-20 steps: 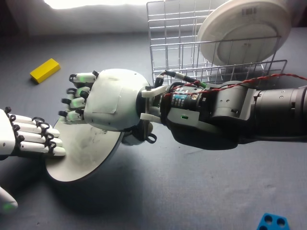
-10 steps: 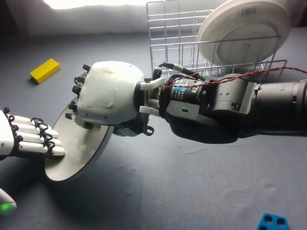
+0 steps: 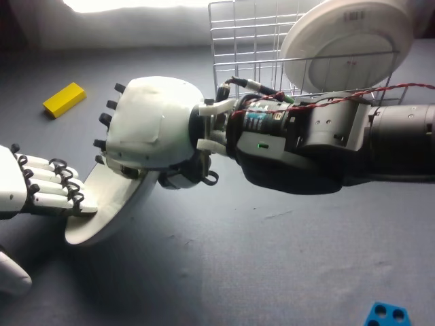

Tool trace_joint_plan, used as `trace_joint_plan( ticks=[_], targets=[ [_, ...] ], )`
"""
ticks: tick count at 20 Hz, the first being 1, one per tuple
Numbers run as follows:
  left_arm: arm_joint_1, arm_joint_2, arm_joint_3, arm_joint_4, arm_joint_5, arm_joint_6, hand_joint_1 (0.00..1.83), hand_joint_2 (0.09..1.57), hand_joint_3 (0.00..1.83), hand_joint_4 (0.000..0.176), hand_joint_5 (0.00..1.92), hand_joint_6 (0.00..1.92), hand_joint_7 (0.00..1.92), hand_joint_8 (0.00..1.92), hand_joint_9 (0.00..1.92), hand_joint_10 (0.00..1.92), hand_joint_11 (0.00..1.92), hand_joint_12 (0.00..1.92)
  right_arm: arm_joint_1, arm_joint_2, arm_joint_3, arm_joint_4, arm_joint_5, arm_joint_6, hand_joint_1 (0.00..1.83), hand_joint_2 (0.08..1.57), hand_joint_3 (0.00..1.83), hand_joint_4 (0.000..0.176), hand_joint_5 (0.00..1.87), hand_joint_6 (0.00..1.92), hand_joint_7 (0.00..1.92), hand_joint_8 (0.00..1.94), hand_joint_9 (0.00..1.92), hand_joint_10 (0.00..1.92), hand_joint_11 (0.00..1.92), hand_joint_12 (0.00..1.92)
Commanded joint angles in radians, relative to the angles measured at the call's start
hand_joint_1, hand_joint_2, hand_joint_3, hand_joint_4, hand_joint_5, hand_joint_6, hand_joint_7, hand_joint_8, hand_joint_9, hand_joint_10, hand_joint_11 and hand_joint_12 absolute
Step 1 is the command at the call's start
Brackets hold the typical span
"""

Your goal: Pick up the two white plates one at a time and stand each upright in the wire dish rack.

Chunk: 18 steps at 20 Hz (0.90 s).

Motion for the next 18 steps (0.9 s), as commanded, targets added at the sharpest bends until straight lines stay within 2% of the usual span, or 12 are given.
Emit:
trace_joint_plan(
  ticks=[1,4,8,14,16,18],
  targets=[
    [-0.021,0.015,-0.002,-0.039,-0.029,0.004,0.00,1.05,0.00,0.000,0.08,0.01,0.05,0.01,0.02,0.01,0.00,0.00,0.026,0.008,-0.007,0.003,0.120,-0.003,1.39,1.05,0.00,0.000,1.04,0.73,1.13,0.74,1.06,1.02,0.98,1.11],
    [-0.073,0.029,-0.003,-0.041,-0.034,0.004,0.00,1.05,0.00,0.000,0.07,0.00,0.04,0.00,0.02,0.00,0.00,0.00,0.051,0.019,-0.020,0.014,0.111,0.018,1.39,1.05,0.00,0.000,1.04,0.75,1.14,0.73,1.06,1.02,0.97,1.10],
    [-0.133,0.050,-0.003,-0.041,-0.047,0.002,0.00,1.05,0.00,0.000,0.08,0.00,0.05,0.00,0.02,0.00,0.00,0.00,0.089,0.035,-0.021,0.119,0.079,0.038,1.40,1.05,0.00,0.000,1.06,0.72,1.15,0.71,1.07,0.99,0.98,1.08],
    [-0.190,0.085,-0.003,-0.040,-0.072,-0.005,0.00,1.05,0.00,0.000,0.08,0.00,0.05,0.00,0.02,0.00,0.00,0.00,0.136,0.068,-0.021,0.305,0.022,0.062,1.39,1.07,0.00,0.000,0.97,0.89,1.05,0.84,1.04,1.04,0.94,1.09],
    [-0.203,0.096,-0.003,-0.040,-0.081,-0.005,0.00,1.05,0.00,0.000,0.07,0.00,0.04,0.00,0.01,0.00,0.00,0.00,0.148,0.075,-0.021,0.317,0.016,0.080,1.39,1.06,0.00,0.000,1.00,0.85,1.09,0.78,1.06,1.01,0.94,1.08],
    [-0.215,0.106,-0.002,-0.040,-0.088,-0.010,0.00,1.06,0.00,0.000,0.09,0.01,0.05,0.01,0.03,0.01,0.01,0.00,0.161,0.082,-0.021,0.317,0.015,0.120,1.39,1.07,0.00,0.000,0.99,0.89,1.07,0.82,1.03,1.03,0.91,1.10]
  ],
)
